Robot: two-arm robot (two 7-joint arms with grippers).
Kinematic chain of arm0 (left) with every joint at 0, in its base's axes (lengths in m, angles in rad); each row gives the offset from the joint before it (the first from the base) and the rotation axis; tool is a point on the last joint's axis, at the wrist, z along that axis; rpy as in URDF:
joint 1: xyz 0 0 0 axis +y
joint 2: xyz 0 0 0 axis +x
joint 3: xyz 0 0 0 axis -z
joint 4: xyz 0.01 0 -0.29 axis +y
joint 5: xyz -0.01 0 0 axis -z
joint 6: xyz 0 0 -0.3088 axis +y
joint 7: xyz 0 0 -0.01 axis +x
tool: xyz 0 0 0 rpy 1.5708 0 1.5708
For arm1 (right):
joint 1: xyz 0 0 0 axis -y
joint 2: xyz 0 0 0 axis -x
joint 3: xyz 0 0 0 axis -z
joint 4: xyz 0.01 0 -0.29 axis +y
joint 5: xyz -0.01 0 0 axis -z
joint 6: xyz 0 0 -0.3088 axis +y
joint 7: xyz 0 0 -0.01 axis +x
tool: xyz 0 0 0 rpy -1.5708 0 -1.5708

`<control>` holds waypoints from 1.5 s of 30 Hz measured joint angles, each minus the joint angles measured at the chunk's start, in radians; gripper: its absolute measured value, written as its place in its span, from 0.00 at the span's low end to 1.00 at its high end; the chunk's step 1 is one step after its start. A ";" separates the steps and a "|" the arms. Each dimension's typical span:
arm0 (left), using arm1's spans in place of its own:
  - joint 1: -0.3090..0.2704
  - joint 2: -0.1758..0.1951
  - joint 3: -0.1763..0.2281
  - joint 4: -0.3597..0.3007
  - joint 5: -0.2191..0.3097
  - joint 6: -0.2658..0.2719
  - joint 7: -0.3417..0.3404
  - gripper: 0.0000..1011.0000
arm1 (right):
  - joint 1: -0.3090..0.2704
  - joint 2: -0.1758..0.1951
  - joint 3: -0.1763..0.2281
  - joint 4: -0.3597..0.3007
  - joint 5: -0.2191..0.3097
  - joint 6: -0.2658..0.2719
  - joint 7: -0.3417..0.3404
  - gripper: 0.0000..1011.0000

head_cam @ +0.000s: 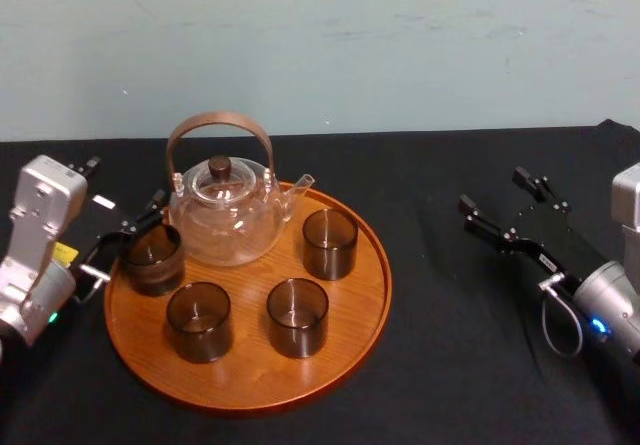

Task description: Pick up the glass from the table and place it on the tray.

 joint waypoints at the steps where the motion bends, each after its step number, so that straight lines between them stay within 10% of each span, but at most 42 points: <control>1: 0.000 0.000 0.000 0.000 0.000 0.000 0.000 0.99 | -0.004 0.000 0.004 -0.002 0.000 -0.001 -0.001 0.99; 45: 0.000 0.000 0.000 0.000 0.000 0.000 0.000 0.99 | -0.016 -0.003 0.014 0.000 -0.009 -0.007 -0.006 0.99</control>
